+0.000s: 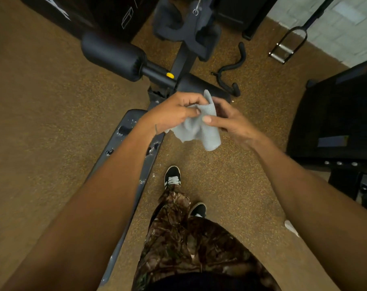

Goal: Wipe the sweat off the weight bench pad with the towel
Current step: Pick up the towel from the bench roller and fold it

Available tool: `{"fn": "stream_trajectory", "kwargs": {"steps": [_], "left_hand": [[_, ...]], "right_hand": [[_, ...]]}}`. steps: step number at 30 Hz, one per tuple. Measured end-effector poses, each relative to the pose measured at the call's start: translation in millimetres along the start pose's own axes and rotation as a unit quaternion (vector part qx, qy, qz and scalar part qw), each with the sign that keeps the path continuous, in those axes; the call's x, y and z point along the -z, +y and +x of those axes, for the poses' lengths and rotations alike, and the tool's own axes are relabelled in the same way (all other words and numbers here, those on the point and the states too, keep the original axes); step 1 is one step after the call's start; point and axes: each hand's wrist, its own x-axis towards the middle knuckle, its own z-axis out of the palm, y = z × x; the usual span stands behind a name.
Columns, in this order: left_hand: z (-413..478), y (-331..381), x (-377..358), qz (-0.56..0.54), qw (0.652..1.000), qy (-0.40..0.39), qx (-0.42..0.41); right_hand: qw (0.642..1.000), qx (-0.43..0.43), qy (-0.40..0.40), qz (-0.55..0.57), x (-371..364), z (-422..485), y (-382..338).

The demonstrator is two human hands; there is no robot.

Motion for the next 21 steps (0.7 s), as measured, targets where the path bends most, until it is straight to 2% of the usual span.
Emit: {"fn": "stream_trajectory", "kwargs": {"steps": [4,13,17,21], "left_hand": [[-29,-6,-21,-0.042,0.999,-0.002,0.001],[-94,-21,-83,-0.128,0.991,-0.014,0.027],[-116,-30,-94,-0.178,0.983,0.009,0.036],[-143,-57,-91,-0.144,0.986,0.053,0.068]], "right_hand": [[0.993,-0.015,-0.025,0.114,-18,-27,12],[0.973,-0.077,-0.129,0.178,-34,-90,55],[0.971,-0.091,-0.096,0.199,-46,-104,61],[0.975,-0.087,-0.017,0.206,-56,-108,57]]}}
